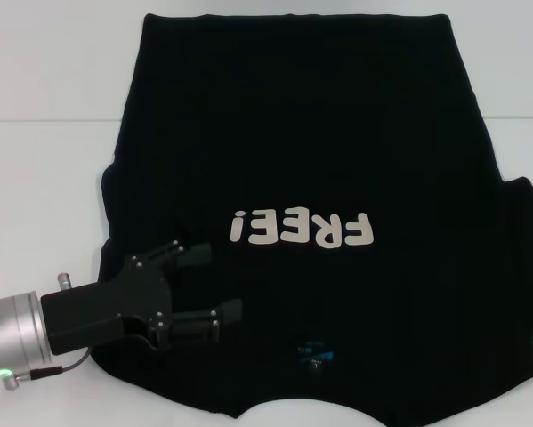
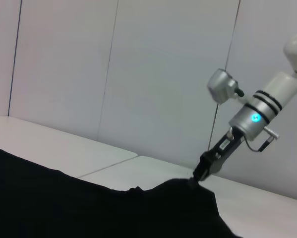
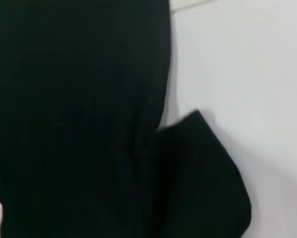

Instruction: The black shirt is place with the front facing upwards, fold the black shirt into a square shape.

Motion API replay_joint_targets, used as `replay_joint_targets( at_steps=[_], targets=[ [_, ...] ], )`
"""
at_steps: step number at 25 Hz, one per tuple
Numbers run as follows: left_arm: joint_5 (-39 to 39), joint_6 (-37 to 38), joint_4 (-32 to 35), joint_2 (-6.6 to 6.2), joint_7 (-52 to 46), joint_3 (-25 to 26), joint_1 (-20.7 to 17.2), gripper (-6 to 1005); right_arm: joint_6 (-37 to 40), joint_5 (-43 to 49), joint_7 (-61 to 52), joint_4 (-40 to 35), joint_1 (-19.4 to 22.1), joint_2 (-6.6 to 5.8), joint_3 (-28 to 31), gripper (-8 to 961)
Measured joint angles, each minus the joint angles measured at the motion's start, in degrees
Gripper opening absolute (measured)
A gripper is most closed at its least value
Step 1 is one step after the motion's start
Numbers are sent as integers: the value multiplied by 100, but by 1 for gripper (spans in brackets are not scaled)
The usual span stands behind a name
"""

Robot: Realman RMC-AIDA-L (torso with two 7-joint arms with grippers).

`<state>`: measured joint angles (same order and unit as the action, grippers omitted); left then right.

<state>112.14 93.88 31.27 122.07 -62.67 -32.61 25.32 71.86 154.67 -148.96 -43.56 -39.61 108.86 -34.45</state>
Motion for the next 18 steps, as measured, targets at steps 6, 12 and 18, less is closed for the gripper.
replay_joint_targets(
  at_steps=[6,12,18],
  targets=[
    [5,0,20,-7,-5,0,-6,948,210,-251,134,-272,50,-45,108,21],
    [14,-3,20,-9,-9,-1,12,946,257,-300,395,-264,-173,35,18,21],
    [10,-22,19,-14,-9,0,15,938,350,-306,617,-261,-505,233,-354,22]
  ],
)
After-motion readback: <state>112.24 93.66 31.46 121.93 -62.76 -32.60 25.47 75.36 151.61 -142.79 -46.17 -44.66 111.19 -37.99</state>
